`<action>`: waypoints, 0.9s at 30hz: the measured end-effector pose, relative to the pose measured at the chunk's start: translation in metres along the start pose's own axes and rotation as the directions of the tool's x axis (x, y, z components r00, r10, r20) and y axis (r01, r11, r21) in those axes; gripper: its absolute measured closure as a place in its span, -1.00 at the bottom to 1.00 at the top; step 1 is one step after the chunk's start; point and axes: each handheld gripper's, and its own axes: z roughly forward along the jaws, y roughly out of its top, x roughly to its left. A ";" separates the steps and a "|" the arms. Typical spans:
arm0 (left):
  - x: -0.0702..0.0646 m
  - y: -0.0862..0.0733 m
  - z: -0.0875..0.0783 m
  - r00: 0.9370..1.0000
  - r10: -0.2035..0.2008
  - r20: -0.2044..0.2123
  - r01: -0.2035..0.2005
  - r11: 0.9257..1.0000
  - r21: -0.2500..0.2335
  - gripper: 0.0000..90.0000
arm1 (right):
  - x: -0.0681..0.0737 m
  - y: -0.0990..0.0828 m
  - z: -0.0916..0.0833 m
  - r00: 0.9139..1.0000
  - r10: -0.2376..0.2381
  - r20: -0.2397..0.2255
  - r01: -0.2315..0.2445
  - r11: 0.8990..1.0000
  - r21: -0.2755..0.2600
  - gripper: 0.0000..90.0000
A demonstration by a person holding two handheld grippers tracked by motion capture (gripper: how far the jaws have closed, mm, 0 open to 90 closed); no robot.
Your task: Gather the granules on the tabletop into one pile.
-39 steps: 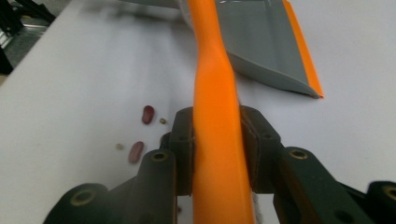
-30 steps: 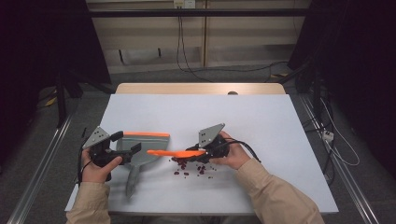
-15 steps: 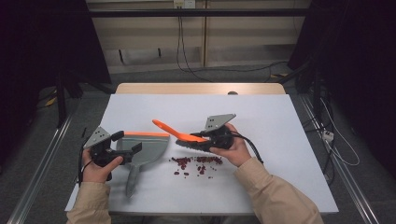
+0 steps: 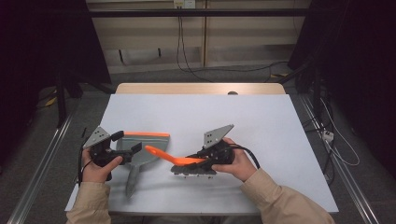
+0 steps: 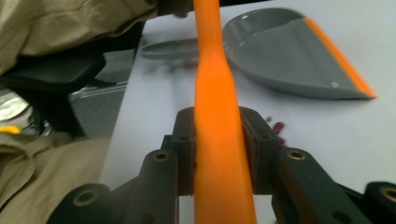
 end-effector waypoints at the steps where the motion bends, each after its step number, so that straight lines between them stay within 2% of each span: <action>1: 0.000 0.000 0.000 1.000 0.004 -0.001 -0.004 1.000 0.003 -0.87 | 0.000 -0.002 0.001 1.000 0.014 -0.011 -0.014 1.000 0.003 0.56; 7: 0.000 0.000 0.001 1.000 0.007 0.000 -0.007 1.000 0.004 -0.87 | 0.005 -0.004 0.012 0.996 0.022 -0.091 -0.018 0.999 0.040 0.56; 11: 0.001 0.000 0.000 1.000 0.007 -0.007 -0.007 1.000 0.004 -0.87 | -0.001 -0.009 0.019 0.993 0.062 -0.105 -0.053 0.995 0.082 0.56; 12: 0.001 0.000 0.000 1.000 0.006 -0.007 -0.006 1.000 0.004 -0.87 | -0.004 -0.010 0.020 0.990 0.076 -0.116 -0.068 0.995 0.072 0.56; 14: 0.001 0.000 0.000 1.000 0.007 -0.008 -0.007 1.000 0.006 -0.87 | -0.009 -0.009 0.019 0.992 0.078 -0.097 -0.070 0.994 0.079 0.56; 20: 0.001 0.000 -0.001 1.000 0.000 -0.011 -0.001 1.000 -0.002 -0.87 | -0.026 -0.010 0.019 0.988 0.123 -0.088 -0.115 0.990 0.087 0.58; 27: 0.001 0.000 -0.001 1.000 0.000 -0.012 0.000 1.000 -0.003 -0.87 | -0.037 -0.014 0.018 0.986 0.146 -0.084 -0.141 0.988 0.062 0.58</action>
